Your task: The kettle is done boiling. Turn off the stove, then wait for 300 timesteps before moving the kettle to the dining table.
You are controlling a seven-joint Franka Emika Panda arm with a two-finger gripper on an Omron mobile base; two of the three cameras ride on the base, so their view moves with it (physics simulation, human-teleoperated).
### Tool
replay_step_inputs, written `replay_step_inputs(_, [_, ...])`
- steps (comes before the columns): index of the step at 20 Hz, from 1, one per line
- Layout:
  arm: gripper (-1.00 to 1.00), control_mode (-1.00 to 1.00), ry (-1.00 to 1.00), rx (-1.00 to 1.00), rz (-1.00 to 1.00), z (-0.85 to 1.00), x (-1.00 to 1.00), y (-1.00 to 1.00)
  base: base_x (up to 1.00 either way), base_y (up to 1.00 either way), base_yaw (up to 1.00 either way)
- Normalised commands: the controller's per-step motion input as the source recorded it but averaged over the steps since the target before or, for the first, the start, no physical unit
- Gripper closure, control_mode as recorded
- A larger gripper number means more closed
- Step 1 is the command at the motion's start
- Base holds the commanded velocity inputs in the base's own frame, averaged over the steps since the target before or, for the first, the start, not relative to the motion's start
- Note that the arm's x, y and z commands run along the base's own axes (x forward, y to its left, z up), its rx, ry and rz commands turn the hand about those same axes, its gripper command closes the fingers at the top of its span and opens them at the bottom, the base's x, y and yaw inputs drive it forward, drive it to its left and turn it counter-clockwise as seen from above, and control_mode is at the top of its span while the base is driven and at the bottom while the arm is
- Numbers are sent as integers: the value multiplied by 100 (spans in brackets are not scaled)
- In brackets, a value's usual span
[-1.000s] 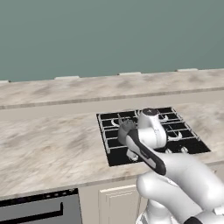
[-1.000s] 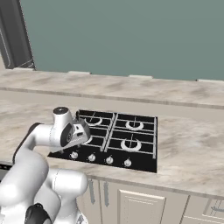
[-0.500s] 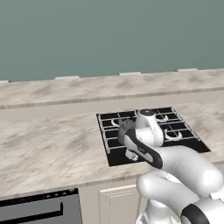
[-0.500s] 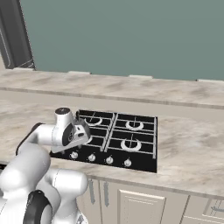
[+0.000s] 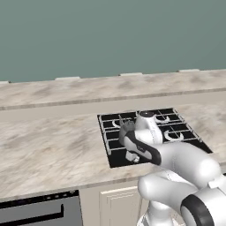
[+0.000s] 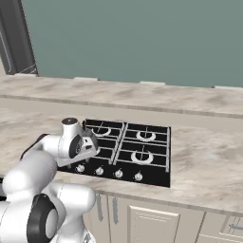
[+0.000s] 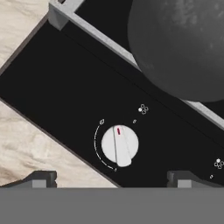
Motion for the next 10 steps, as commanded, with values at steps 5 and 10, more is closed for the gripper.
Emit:
replay_step_inputs(5, [-100, -100, 0, 0, 0, -23, 0, -1, 0, 0, 0])
replay_step_inputs(10, [-100, -100, 0, 0, 0, -25, 0, -2, 0, 0, 0])
